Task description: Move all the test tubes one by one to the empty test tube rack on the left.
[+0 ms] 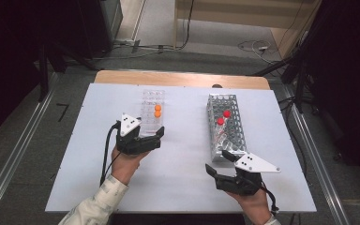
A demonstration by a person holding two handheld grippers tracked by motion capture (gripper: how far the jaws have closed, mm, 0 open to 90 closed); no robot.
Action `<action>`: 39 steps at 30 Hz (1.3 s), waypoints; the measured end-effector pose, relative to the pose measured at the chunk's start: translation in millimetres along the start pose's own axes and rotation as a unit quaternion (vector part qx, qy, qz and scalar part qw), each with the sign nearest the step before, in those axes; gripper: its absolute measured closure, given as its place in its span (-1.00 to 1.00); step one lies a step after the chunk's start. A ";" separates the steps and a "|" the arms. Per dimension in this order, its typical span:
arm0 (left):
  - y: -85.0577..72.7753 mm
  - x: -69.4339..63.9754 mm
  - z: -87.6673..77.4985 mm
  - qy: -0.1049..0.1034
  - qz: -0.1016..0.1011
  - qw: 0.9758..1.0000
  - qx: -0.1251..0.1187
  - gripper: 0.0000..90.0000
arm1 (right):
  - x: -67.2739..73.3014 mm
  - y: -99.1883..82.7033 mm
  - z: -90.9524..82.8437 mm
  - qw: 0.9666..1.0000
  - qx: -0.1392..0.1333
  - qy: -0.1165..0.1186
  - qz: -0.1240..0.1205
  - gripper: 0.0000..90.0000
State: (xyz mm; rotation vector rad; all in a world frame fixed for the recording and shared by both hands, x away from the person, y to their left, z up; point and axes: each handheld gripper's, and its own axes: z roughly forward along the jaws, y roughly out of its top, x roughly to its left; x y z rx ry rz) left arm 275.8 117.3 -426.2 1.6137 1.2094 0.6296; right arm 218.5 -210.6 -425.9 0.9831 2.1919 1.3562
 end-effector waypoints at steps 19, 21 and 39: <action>-3.3 -2.8 0.4 0.001 0.008 1.000 0.000 -0.72 | -38.8 -15.2 7.2 0.996 -0.001 -0.094 0.005 -0.27; -3.5 -2.9 0.6 0.001 0.008 1.000 0.001 -0.72 | -42.1 -17.5 10.3 0.995 0.000 -0.099 0.006 -0.19; -4.1 -3.1 1.5 0.000 0.009 1.000 0.002 -0.71 | -54.6 -24.4 24.6 0.994 -0.001 -0.106 0.004 0.38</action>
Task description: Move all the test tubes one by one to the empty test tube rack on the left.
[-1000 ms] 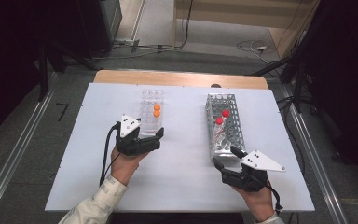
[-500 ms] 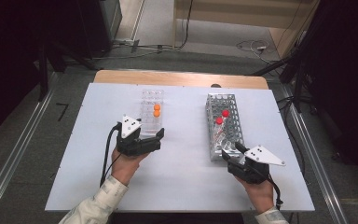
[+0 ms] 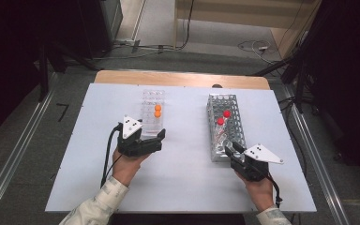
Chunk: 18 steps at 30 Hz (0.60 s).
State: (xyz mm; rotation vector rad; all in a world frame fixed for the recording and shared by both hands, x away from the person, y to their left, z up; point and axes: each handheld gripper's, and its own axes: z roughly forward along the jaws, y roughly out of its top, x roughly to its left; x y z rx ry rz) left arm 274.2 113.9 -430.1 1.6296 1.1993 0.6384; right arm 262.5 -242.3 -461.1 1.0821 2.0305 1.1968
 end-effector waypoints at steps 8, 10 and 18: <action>-0.4 -0.7 0.4 0.001 0.002 1.000 0.002 -0.71 | 0.3 -0.4 2.2 1.000 -0.002 -0.002 -0.005 0.50; -0.4 -0.8 0.2 0.001 0.003 1.000 0.003 -0.71 | 0.4 -0.7 2.4 1.000 -0.001 -0.003 -0.005 0.51; -0.4 -1.2 0.3 0.000 0.002 1.000 0.002 -0.71 | 0.5 -1.7 5.0 1.000 0.002 -0.001 -0.006 0.54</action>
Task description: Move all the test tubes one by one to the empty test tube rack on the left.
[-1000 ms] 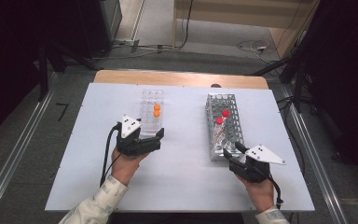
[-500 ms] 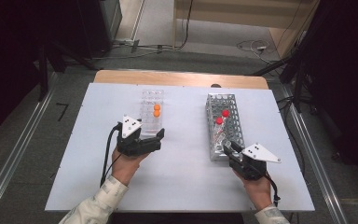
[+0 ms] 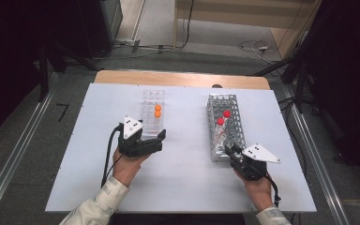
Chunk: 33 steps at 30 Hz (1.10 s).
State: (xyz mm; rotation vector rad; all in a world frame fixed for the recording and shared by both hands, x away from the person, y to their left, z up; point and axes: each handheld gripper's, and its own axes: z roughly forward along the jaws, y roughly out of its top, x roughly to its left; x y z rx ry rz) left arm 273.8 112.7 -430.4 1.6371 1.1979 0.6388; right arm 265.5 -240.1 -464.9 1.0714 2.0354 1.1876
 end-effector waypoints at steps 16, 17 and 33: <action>0.3 -0.3 -0.5 -0.001 0.000 1.000 -0.001 -0.71 | -1.7 2.7 -2.6 1.000 -0.008 0.002 0.010 0.63; 0.3 -0.3 -0.5 -0.001 0.000 1.000 -0.001 -0.71 | -1.8 3.5 -3.5 1.000 -0.011 0.000 0.010 0.63; 1.5 -1.3 -2.0 -0.003 -0.001 1.000 -0.005 -0.71 | 3.0 25.3 -31.6 0.999 -0.048 -0.007 0.010 0.64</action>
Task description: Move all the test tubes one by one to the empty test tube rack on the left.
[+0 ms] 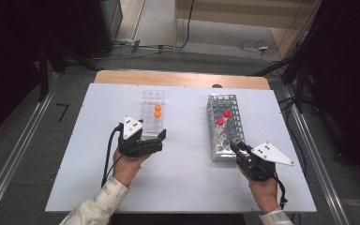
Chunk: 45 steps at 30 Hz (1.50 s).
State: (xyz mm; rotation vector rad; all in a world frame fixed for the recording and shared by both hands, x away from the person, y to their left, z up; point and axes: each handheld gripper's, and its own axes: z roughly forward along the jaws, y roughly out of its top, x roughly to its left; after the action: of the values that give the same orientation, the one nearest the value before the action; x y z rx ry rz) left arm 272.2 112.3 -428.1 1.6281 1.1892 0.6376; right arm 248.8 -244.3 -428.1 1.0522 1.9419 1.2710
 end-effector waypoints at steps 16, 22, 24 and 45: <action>3.1 -14.3 -3.5 -0.027 0.008 1.000 0.000 -0.69 | 32.5 13.1 -9.0 0.998 -0.012 0.067 -0.012 0.64; 4.2 -20.9 -5.8 -0.040 0.011 0.999 -0.001 -0.68 | 50.4 13.2 4.1 0.995 0.000 0.096 -0.018 0.64; 5.4 -25.2 -7.7 -0.050 0.012 0.999 -0.001 -0.67 | 56.3 13.1 9.4 0.994 0.005 0.103 -0.023 0.64; 6.7 -63.9 -18.0 -0.149 0.057 0.987 0.010 -0.06 | 101.7 18.2 54.6 0.988 0.027 0.143 -0.059 0.64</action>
State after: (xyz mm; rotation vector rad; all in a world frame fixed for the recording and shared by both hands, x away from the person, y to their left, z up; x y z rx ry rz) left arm 235.5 60.8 -406.9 1.7471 0.8923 0.4340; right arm 245.4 -127.9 -436.7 0.8016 2.2264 1.3699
